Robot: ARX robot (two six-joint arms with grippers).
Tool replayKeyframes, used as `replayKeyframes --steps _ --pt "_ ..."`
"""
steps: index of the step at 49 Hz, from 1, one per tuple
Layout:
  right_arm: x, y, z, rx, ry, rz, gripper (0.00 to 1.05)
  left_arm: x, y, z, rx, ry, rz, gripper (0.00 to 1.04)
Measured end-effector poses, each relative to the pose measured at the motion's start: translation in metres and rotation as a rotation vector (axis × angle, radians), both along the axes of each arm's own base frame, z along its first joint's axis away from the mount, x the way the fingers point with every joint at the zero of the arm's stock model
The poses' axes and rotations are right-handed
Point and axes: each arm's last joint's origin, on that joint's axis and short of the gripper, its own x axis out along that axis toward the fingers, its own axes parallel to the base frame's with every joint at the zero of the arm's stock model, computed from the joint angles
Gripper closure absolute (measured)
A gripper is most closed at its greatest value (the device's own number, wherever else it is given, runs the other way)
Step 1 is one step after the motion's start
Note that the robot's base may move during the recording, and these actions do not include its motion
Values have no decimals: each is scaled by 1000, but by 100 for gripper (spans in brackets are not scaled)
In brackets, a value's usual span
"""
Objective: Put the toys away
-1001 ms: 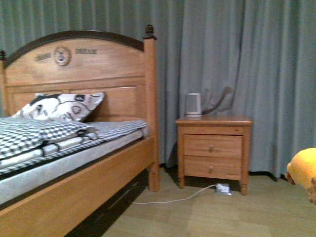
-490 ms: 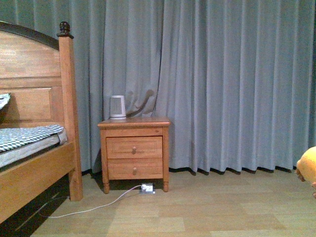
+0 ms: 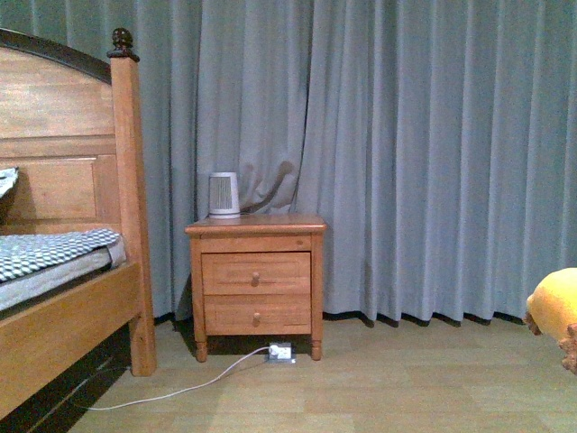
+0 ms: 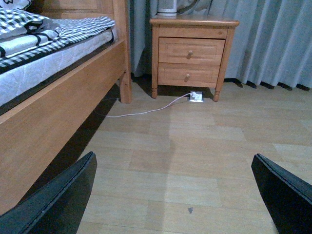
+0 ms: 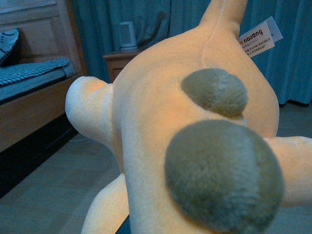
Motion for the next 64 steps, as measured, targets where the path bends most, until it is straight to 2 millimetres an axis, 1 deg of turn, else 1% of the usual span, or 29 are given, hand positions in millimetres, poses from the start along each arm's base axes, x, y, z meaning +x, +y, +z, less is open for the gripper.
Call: replayKeyframes --steps 64 --pt "0 0 0 0 0 0 97 0 0 0 0 0 0 6"
